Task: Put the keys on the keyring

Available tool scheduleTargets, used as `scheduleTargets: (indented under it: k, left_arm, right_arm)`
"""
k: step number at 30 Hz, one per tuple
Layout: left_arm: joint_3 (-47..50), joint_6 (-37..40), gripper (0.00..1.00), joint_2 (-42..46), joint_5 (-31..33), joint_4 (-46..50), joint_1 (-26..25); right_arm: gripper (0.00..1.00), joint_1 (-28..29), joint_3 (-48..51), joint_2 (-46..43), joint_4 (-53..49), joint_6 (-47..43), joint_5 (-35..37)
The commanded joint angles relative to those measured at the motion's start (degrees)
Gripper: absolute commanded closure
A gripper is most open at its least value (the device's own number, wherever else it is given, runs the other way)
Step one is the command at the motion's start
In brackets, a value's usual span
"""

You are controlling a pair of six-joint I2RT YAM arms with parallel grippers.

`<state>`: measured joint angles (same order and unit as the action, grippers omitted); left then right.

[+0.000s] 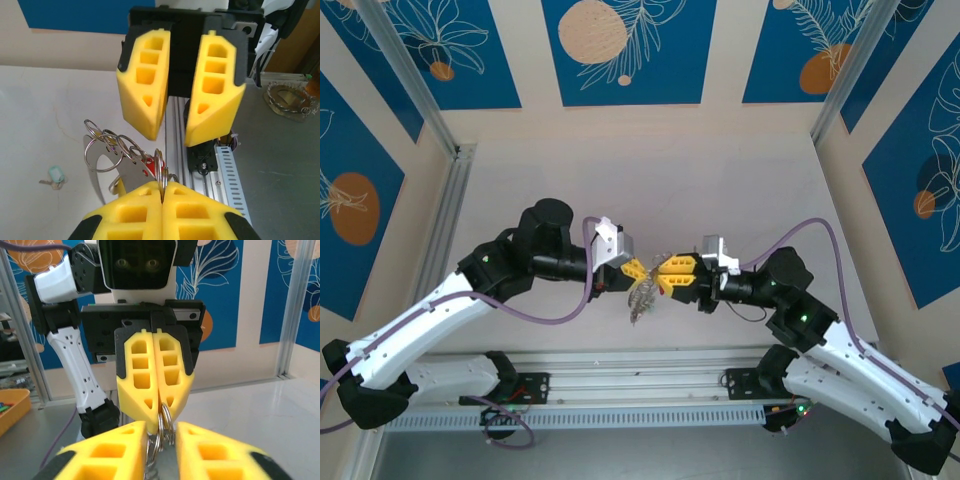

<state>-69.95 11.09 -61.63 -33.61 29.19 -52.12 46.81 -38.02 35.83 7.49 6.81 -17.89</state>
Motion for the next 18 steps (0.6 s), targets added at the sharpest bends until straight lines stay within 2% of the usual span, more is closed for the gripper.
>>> scheduleTargets:
  k: [1,8,10,15,18]
  left_arm:
    - [-0.8,2.1,1.0,0.6,1.2,0.1,-0.2]
    - [-1.5,4.6,1.0,0.3,3.3,3.4,-0.2]
    - [-1.5,5.1,1.0,0.2,4.2,4.1,-0.2]
    - [-0.4,6.5,1.0,0.6,6.7,4.9,-0.2]
    - [0.8,6.5,1.0,1.2,7.2,4.8,-0.2]
  right_arm:
    - [0.72,0.2,-2.9,-0.7,-6.4,-3.9,2.8]
    - [0.69,0.4,-7.3,-0.8,-16.3,-8.9,7.0]
    - [0.63,0.5,-7.8,-0.7,-18.3,-8.3,11.2]
    - [0.39,-0.6,-8.6,0.7,-25.9,-3.4,24.3]
    - [0.35,-4.3,-9.8,2.3,-33.1,2.8,30.5]
